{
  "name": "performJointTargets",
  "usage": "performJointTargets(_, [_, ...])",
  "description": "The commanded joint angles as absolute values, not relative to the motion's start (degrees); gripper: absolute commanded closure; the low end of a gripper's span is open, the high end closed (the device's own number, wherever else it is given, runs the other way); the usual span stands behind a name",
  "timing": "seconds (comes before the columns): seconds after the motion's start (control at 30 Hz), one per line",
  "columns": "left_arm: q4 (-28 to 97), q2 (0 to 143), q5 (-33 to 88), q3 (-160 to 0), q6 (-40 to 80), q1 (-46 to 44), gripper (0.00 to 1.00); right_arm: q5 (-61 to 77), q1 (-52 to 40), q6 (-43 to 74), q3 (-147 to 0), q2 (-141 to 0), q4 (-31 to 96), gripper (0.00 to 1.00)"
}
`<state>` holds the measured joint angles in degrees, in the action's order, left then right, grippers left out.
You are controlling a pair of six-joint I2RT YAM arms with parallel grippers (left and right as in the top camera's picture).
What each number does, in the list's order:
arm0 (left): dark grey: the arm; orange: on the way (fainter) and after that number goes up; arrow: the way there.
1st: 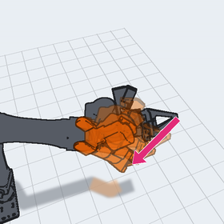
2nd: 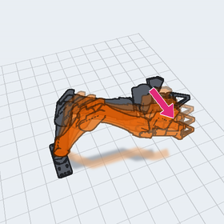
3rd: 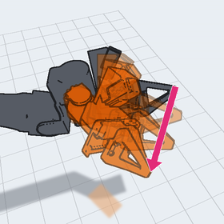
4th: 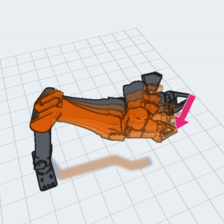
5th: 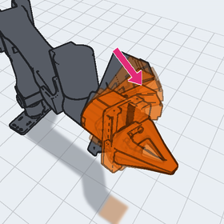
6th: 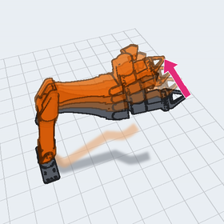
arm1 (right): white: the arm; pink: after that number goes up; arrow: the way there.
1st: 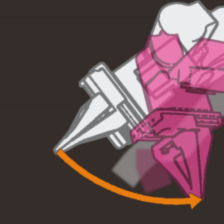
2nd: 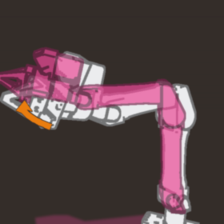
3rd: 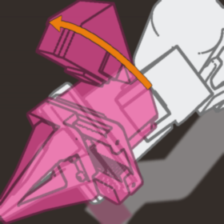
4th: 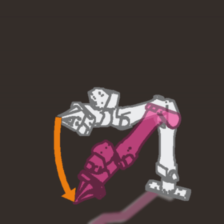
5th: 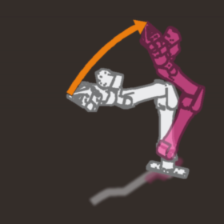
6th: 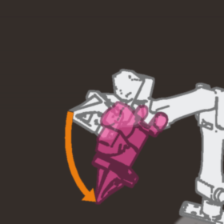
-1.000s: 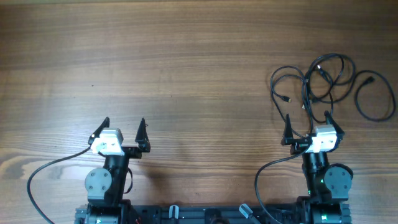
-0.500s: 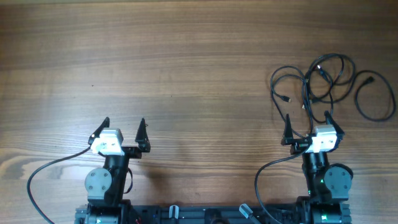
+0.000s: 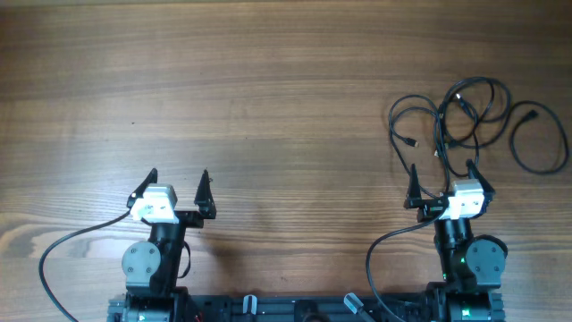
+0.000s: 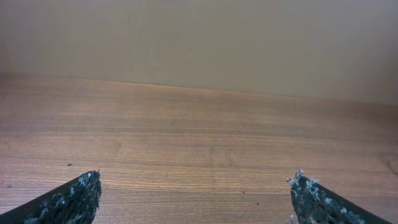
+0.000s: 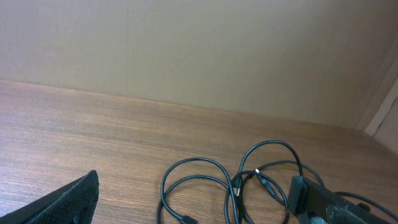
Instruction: Untangle cables
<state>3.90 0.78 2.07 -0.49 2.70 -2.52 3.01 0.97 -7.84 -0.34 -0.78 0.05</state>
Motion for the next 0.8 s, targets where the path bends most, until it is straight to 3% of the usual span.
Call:
performJointTargets(0.0, [4.27,0.21,3.6,-0.32,3.27,-2.72,0.0,3.92,1.15,-8.67,-0.27,-0.21,-0.05,0.0])
performJointTargets(0.77, [4.21,2.33,3.6,-0.32,3.27,-2.72,0.0,3.92,1.15,-8.64,-0.27,-0.21,-0.05,0.0])
